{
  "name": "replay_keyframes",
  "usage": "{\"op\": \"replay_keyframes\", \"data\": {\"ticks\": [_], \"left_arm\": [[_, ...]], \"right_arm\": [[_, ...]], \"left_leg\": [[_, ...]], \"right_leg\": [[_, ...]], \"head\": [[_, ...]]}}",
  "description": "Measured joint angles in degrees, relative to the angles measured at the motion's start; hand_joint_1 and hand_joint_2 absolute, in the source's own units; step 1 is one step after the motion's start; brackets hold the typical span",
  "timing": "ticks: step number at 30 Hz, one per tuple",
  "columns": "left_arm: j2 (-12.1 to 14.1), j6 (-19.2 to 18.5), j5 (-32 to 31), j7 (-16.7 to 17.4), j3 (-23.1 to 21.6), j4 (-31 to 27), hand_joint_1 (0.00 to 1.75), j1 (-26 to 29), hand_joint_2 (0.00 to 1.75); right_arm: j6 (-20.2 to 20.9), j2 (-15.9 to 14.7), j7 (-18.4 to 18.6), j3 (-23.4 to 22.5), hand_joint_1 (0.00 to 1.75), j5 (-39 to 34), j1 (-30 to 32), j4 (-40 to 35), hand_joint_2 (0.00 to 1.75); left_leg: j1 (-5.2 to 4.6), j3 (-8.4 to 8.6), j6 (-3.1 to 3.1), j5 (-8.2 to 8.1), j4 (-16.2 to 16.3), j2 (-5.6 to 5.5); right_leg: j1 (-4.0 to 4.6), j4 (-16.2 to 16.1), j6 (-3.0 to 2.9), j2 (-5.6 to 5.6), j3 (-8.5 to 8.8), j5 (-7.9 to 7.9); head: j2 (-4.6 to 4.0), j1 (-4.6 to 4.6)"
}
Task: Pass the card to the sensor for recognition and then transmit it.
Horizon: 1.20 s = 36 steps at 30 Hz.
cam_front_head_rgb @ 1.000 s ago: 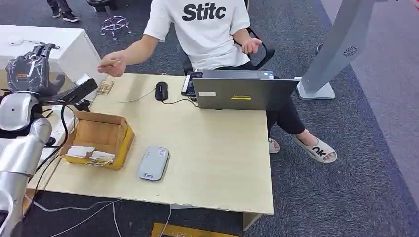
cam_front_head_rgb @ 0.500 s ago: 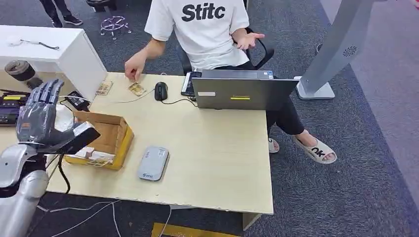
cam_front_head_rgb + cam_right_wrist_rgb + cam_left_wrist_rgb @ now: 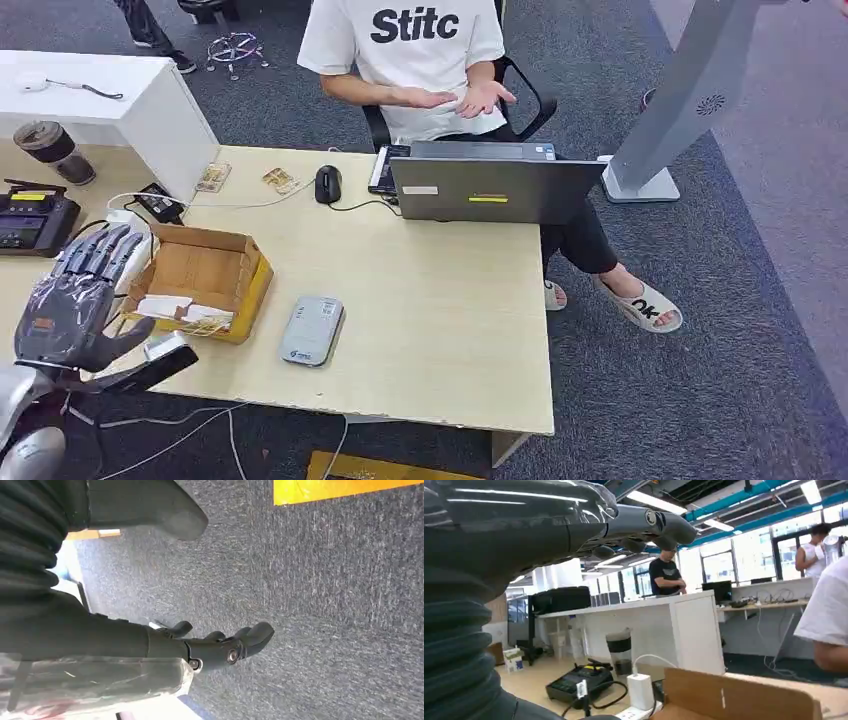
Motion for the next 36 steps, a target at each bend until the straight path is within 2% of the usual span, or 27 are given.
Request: {"op": "replay_keyframes", "data": {"ticks": [2, 3, 6, 10, 25, 28, 32, 36], "left_arm": [[1.49, -2.34, -0.92, 0.79, 0.81, -2.51, 0.0, 2.43, 1.75], [3.39, -4.83, -0.35, 0.98, 1.57, -4.37, 0.0, 3.95, 1.75], [6.29, -8.59, 0.07, 1.03, 2.27, -6.05, 0.0, 5.24, 1.75], [6.6, -9.64, -0.96, 2.17, 2.14, -5.94, 0.0, 5.46, 1.75], [3.67, -8.59, -4.87, 5.44, -0.09, 2.41, 0.0, 4.41, 1.75], [2.6, -7.52, -5.42, 5.9, -0.53, 5.15, 0.0, 3.59, 1.75], [0.15, -4.06, -6.47, 5.64, -1.07, 9.93, 0.0, 2.24, 1.75], [-1.07, -3.58, -6.69, 5.62, -1.55, 12.31, 0.0, 1.73, 1.75]], "right_arm": [[-0.11, 0.24, -0.09, -0.46, 0.0, -0.46, -0.01, 0.0, 1.75], [-0.13, 0.28, -0.11, -0.85, 0.0, -0.46, 0.0, 0.0, 1.75], [-0.18, 0.85, 0.11, -1.68, 0.0, -0.48, 0.0, 0.0, 1.75], [-0.17, 1.09, 0.37, -1.73, 0.0, -0.44, -0.04, 0.0, 1.75], [0.35, 1.46, 0.96, -1.73, 0.0, 0.74, -0.14, 0.0, 1.75], [0.5, 1.53, 0.98, -1.73, 0.0, 1.44, -0.15, 0.0, 1.75], [0.68, 1.55, 1.07, -1.73, 0.0, 1.84, -0.28, 0.0, 1.75], [0.68, 1.55, 1.07, -1.73, 0.0, 1.9, -0.3, 0.0, 1.75]], "left_leg": [[0.02, 0.0, 0.0, 0.01, 0.0, -0.03], [0.03, 0.01, -0.01, 0.02, 0.0, -0.05], [0.03, 0.02, -0.04, 0.04, 0.0, -0.11], [0.03, 0.02, -0.04, 0.03, 0.0, -0.11], [0.03, 0.03, -0.04, 0.03, 0.0, -0.11], [0.03, 0.02, -0.04, 0.03, 0.0, -0.12], [0.03, 0.02, -0.04, 0.03, 0.0, -0.12], [0.03, 0.03, -0.04, 0.03, 0.0, -0.11]], "right_leg": [[0.0, 0.0, 0.0, -0.06, 0.02, 0.0], [0.01, 0.02, -0.01, -0.11, 0.04, 0.0], [0.01, 0.02, -0.01, -0.16, 0.06, 0.01], [0.01, 0.02, -0.01, -0.17, 0.05, 0.0], [0.01, 0.02, -0.01, -0.17, 0.05, 0.0], [0.01, 0.02, -0.01, -0.17, 0.05, 0.0], [0.01, 0.02, -0.01, -0.18, 0.05, 0.0], [0.01, 0.02, -0.01, -0.18, 0.05, 0.01]], "head": [[0.0, 0.0], [0.0, 0.02], [0.0, 0.0], [0.0, 0.02], [0.0, 0.0], [0.0, 0.0], [0.0, 0.02], [0.0, 0.02]]}}
